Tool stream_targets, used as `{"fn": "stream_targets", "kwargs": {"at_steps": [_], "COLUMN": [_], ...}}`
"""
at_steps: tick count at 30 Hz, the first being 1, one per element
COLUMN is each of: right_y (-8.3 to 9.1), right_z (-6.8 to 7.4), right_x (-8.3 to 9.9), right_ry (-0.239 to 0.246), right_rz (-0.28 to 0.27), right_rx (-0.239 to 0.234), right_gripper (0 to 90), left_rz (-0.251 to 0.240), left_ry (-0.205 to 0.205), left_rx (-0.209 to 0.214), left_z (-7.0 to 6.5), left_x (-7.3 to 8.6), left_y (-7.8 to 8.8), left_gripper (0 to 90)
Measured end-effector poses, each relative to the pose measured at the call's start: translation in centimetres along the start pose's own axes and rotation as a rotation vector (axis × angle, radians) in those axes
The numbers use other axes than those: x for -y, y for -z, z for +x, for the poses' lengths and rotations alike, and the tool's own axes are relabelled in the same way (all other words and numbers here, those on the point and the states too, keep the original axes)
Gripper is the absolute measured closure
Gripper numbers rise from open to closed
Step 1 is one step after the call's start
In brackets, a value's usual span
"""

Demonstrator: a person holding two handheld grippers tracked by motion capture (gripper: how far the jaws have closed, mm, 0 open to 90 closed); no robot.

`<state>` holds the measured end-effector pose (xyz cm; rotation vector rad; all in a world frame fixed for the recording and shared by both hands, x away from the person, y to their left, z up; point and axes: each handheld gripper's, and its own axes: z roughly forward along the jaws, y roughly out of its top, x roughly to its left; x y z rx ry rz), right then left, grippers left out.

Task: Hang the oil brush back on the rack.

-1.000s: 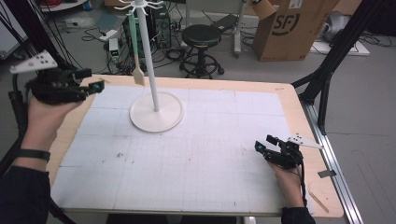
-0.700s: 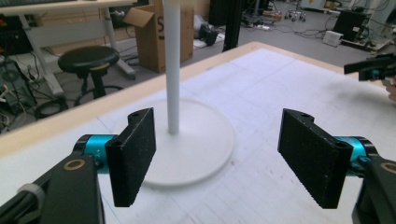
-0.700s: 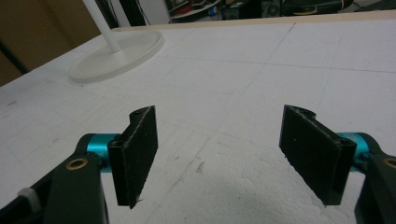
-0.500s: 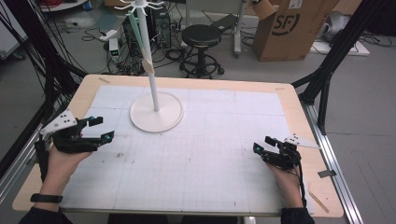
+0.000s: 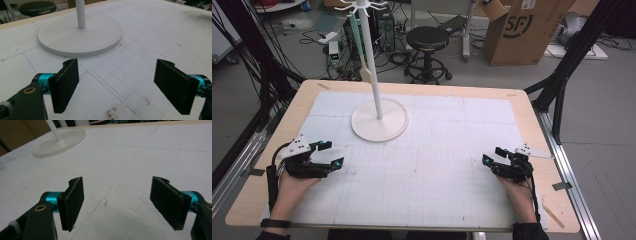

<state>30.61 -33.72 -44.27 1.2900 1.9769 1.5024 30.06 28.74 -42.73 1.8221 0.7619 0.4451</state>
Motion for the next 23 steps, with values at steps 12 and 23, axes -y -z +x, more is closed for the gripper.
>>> {"fn": "stream_targets", "kwargs": {"at_steps": [12,23], "right_y": [0.0,-0.2], "right_z": [0.0,-0.2], "right_x": [0.1,0.3], "right_ry": [-0.008,-0.008], "right_rz": [0.009,0.022], "right_rx": [0.005,0.005], "right_gripper": [25.3,21.9], "left_rz": [0.048,0.059], "left_ry": [0.023,0.03], "left_rx": [0.009,-0.001], "left_z": [0.0,0.0], "left_x": [1.5,1.8], "left_y": [-0.8,-1.0], "left_gripper": [17.7,17.4]}}
